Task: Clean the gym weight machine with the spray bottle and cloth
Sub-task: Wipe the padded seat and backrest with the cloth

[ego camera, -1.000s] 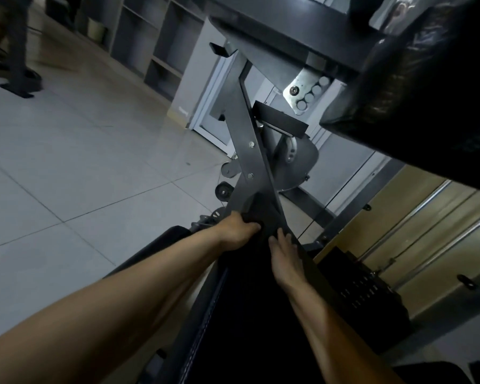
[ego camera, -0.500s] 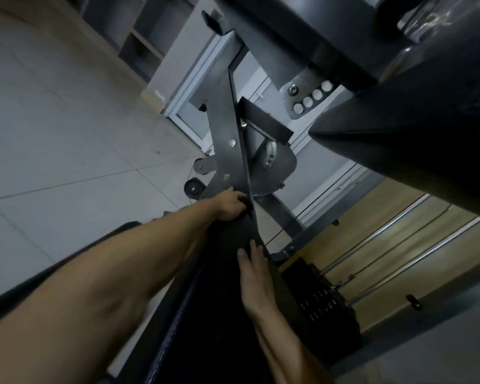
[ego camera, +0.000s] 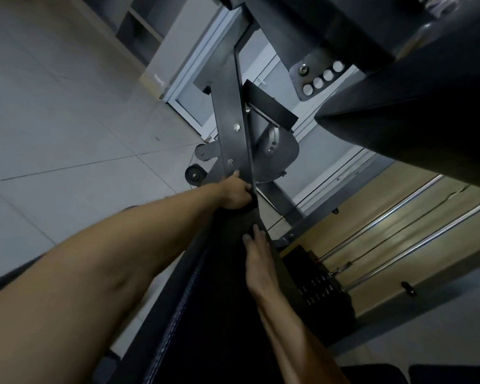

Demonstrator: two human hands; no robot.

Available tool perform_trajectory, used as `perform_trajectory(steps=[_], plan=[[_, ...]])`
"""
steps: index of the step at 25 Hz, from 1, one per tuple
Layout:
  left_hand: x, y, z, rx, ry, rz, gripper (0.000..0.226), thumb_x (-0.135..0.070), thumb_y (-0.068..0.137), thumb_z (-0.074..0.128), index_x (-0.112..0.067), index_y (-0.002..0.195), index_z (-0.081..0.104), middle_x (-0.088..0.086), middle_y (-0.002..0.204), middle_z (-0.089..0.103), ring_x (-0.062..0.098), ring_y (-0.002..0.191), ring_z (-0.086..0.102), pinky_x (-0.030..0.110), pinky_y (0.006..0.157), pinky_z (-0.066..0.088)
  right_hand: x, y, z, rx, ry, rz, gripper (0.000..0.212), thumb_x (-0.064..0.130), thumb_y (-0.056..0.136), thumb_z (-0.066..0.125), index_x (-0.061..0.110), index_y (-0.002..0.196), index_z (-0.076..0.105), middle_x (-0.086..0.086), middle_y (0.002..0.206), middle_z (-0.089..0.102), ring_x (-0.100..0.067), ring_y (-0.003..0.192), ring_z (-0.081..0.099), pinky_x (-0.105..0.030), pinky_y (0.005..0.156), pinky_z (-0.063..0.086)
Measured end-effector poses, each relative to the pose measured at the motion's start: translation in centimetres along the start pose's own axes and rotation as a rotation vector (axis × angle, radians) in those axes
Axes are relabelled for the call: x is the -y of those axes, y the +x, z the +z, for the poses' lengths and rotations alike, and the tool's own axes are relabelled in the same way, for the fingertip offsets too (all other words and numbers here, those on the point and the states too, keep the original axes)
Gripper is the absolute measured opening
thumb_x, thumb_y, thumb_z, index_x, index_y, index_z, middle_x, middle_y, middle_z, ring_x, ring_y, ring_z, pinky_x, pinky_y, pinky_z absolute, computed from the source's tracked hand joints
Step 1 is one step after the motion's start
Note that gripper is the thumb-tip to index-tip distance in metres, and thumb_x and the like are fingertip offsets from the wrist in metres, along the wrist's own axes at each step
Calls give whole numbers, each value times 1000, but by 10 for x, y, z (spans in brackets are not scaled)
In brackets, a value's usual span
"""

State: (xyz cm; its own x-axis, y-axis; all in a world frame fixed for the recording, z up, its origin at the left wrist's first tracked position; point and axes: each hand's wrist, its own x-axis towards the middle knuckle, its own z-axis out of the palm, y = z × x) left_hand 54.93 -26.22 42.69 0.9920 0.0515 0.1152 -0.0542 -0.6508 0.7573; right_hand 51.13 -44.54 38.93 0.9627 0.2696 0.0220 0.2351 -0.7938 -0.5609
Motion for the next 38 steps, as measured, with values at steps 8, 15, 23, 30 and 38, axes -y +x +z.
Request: perform_trajectory(steps=[8,15,23,30,38], plan=[[-1,-122,7,-13,-54,144,44,-17,105,40,-20,147,53,10,156,45,28,149,30,32,119,23,6,-15,-2,-163,127,-5,37,35,103,43,23,138,44,-5,133,55,-17,104,51,-34,83,38],[-4,-120,15,-4,-36,-2,46,-28,99,41,-9,139,53,27,144,46,41,141,38,45,117,32,11,-70,0,76,-67,-107,60,53,109,27,35,164,13,11,170,4,-13,157,0,-41,129,5],[-9,-119,15,-64,-81,-9,45,-14,101,41,-5,144,51,20,152,44,33,144,36,34,117,28,6,-98,5,53,-70,-147,58,55,109,27,40,163,11,11,172,-1,-10,158,-6,-43,129,-1],[-4,-246,35,-111,-129,118,59,-19,105,43,-23,161,25,19,169,4,30,157,2,33,125,6,6,-98,7,50,-120,-137,51,42,112,19,41,162,10,7,173,0,-13,158,-4,-41,128,-3],[-6,-120,21,-100,-190,-58,49,-13,102,45,-6,151,42,16,160,36,28,150,31,32,121,24,5,-81,6,36,-69,-91,55,48,110,24,37,163,15,8,173,3,-15,159,-1,-43,128,-1]])
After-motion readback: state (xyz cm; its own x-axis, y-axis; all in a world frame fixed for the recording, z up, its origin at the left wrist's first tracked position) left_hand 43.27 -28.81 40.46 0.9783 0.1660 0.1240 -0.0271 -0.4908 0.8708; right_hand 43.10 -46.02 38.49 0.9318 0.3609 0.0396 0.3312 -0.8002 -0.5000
